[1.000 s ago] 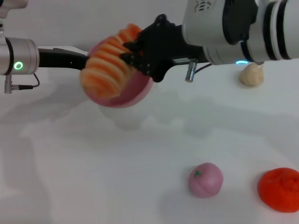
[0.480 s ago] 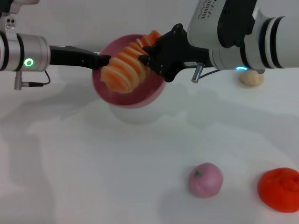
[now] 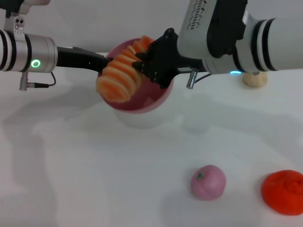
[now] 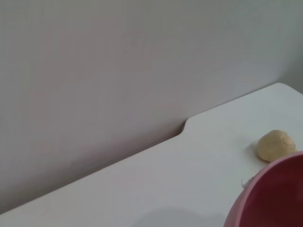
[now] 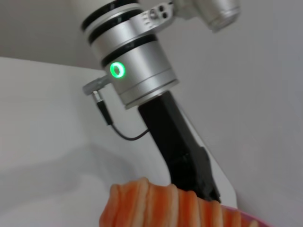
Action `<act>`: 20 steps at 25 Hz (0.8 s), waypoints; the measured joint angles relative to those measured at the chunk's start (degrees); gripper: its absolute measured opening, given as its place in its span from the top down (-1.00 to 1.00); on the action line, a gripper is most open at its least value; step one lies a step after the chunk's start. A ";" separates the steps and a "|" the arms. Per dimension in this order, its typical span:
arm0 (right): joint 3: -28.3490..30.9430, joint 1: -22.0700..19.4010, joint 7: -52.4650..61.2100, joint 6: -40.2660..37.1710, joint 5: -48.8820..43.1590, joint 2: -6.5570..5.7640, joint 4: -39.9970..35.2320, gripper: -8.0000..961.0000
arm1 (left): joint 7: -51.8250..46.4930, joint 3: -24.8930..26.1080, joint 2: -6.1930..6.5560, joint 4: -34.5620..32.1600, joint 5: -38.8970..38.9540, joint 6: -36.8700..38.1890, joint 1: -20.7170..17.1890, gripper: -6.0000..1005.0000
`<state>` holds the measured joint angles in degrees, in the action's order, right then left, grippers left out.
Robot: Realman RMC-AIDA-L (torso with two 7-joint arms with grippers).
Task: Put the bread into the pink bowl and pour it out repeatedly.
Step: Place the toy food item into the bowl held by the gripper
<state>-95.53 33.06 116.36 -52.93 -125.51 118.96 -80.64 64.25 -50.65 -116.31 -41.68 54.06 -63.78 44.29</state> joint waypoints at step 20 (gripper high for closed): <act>-2.01 -3.87 -2.41 6.52 0.41 0.65 -6.09 -0.06 | -0.09 0.12 0.57 0.28 -0.49 0.87 -0.51 0.92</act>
<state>-97.54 29.19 113.95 -46.41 -125.09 119.61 -86.73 64.16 -50.53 -115.74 -41.40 53.57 -62.91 43.78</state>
